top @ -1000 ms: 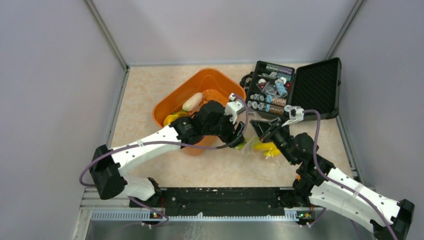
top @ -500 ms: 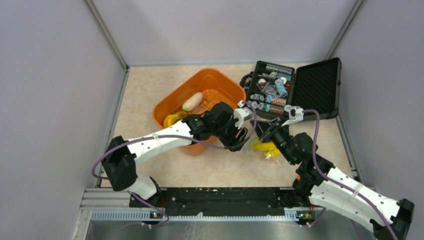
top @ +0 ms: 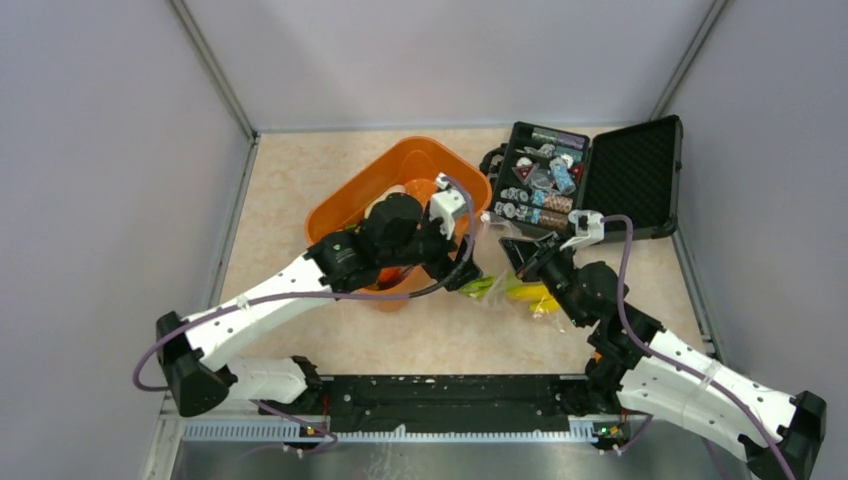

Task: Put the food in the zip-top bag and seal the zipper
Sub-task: Pick up the fake vegetable from the zipper food storage bag.

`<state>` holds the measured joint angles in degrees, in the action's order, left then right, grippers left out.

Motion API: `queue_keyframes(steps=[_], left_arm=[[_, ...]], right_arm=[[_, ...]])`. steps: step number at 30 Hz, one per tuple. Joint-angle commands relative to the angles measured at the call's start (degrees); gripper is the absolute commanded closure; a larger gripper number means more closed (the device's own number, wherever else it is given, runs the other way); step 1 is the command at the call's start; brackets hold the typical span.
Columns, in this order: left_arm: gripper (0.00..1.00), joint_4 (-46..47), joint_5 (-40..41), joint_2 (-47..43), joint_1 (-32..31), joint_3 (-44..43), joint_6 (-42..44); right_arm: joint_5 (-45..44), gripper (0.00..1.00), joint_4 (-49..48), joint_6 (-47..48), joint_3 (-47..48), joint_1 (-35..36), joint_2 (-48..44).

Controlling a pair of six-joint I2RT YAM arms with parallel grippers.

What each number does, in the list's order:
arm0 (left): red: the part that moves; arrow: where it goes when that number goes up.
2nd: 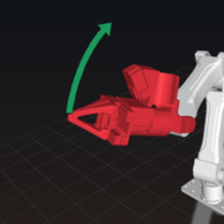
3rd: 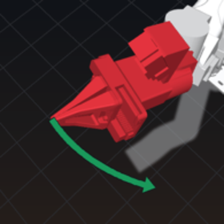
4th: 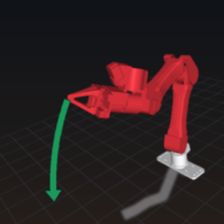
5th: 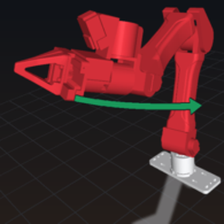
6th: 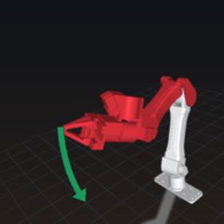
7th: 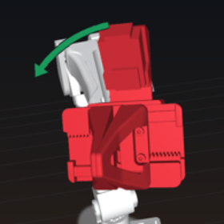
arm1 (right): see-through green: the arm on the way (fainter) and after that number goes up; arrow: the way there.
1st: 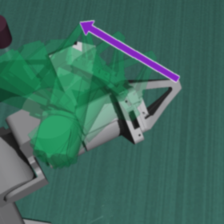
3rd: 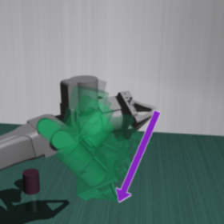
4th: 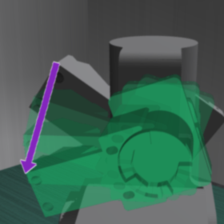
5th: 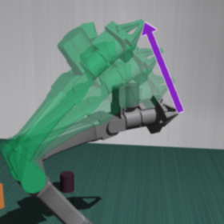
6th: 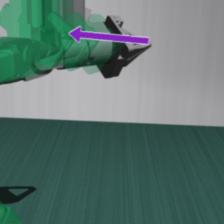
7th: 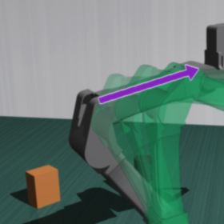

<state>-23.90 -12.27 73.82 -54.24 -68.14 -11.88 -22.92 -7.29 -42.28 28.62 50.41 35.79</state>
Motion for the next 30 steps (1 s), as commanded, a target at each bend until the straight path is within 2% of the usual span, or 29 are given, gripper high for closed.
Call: queue_keyframes(steps=[1,12,17,23,26,30], left_arm=[[0.19,3.0,-1.2,-3.1,0.5,-0.1,-0.4],[0.26,-1.1,-6.0,9.5,0.6,-6.1,5.8],[0.25,-4.8,-7.9,13.8,0.5,-9.0,7.6],[0.24,-8.2,-13.9,16.7,0.5,-9.4,9.1],[0.24,-9.9,-12.6,16.8,0.5,-8.8,9.8],[0.31,-13.3,-9.1,16.4,0.5,-8.8,10.1]], right_arm=[[-1.3,1.00,-3.2,-0.2,2.1,0.0,0.1],[0.3,1.00,-4.3,0.4,1.2,-0.1,-2.5],[0.1,1.00,-4.3,0.7,1.2,-0.1,-3.2],[-0.8,1.00,-3.6,1.0,1.4,-0.1,-3.2],[-1.5,1.00,-3.1,1.4,1.6,-0.1,-3.2],[-1.9,1.00,-3.1,1.7,1.5,-0.1,-3.2]])
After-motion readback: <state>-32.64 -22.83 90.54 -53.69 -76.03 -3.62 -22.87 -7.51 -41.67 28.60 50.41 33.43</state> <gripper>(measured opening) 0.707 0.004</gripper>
